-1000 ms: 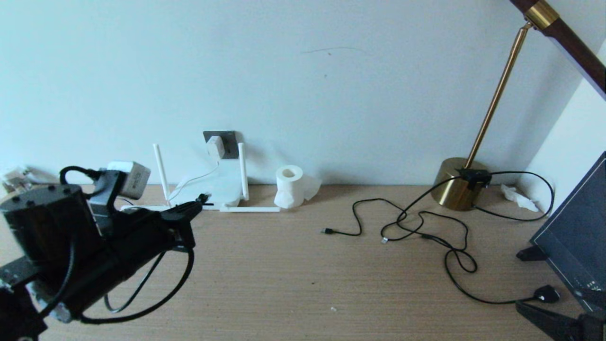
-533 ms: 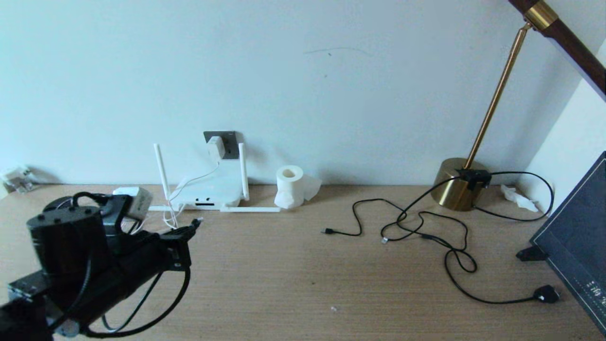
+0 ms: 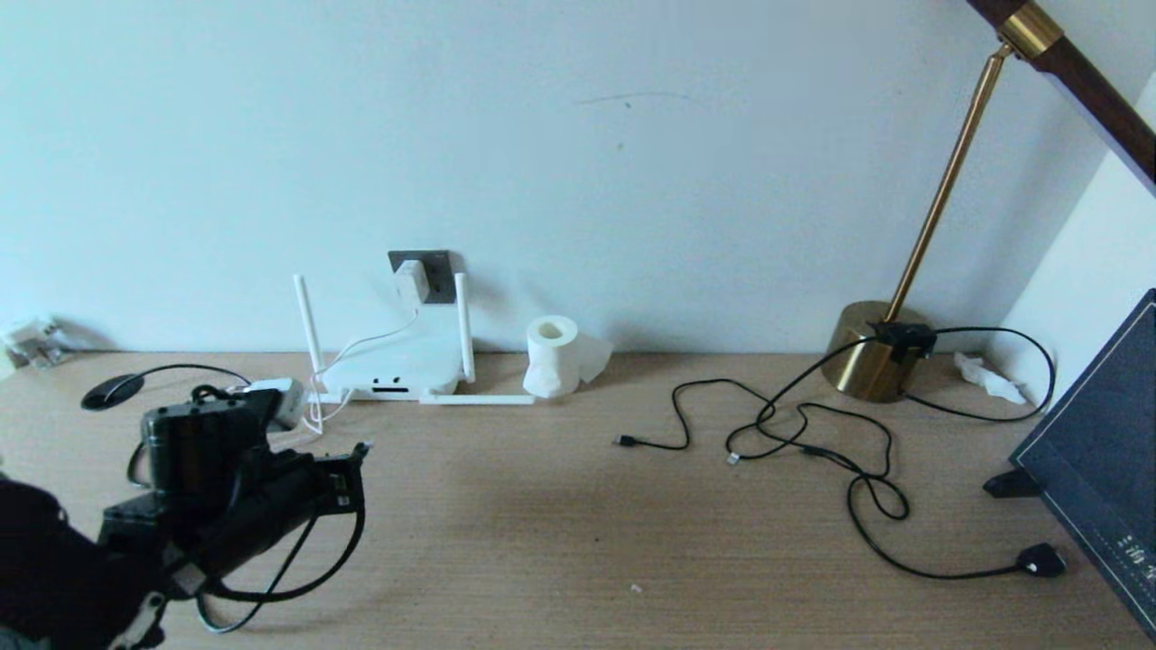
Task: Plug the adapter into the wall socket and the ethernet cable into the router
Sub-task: Align cable and router interface
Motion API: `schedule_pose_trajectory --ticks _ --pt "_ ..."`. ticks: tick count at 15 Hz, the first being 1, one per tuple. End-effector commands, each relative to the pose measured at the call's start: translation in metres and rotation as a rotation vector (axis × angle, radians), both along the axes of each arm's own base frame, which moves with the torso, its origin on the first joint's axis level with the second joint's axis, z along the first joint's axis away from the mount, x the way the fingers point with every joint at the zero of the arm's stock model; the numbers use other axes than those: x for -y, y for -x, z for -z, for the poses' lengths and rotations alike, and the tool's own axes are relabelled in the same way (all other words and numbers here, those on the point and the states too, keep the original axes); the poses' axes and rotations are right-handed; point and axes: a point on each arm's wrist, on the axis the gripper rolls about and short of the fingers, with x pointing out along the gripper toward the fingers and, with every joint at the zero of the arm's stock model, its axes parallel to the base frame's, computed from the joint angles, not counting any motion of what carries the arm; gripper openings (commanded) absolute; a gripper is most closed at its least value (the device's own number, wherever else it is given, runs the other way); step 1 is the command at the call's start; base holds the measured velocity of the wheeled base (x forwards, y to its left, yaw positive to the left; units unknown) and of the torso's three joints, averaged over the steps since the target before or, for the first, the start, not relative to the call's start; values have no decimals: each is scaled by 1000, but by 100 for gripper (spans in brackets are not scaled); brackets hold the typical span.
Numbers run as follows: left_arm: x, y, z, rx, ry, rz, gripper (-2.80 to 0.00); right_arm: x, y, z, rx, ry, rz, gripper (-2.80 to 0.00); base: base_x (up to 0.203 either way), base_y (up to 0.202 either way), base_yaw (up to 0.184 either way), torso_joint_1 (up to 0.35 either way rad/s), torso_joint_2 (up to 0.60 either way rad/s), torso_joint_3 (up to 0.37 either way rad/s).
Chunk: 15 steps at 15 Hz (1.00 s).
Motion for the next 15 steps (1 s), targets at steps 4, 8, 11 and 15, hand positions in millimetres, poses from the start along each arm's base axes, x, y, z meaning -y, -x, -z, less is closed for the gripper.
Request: schedule_pose_trajectory --ticks 4,8,11,15 --pt "2 -20 19 -11 5 -4 -280 -1 1 13 142 -14 -34 0 0 0 0 0 0 0" --pt "2 -38 40 51 8 -11 -280 -3 -3 24 106 -35 -140 0 0 0 0 0 0 0" --pt "3 -48 50 73 14 -11 -280 -3 -3 23 116 -61 -142 0 0 0 0 0 0 0" --pt "3 -56 40 125 42 9 -280 -3 -3 23 118 -81 -136 0 0 0 0 0 0 0"
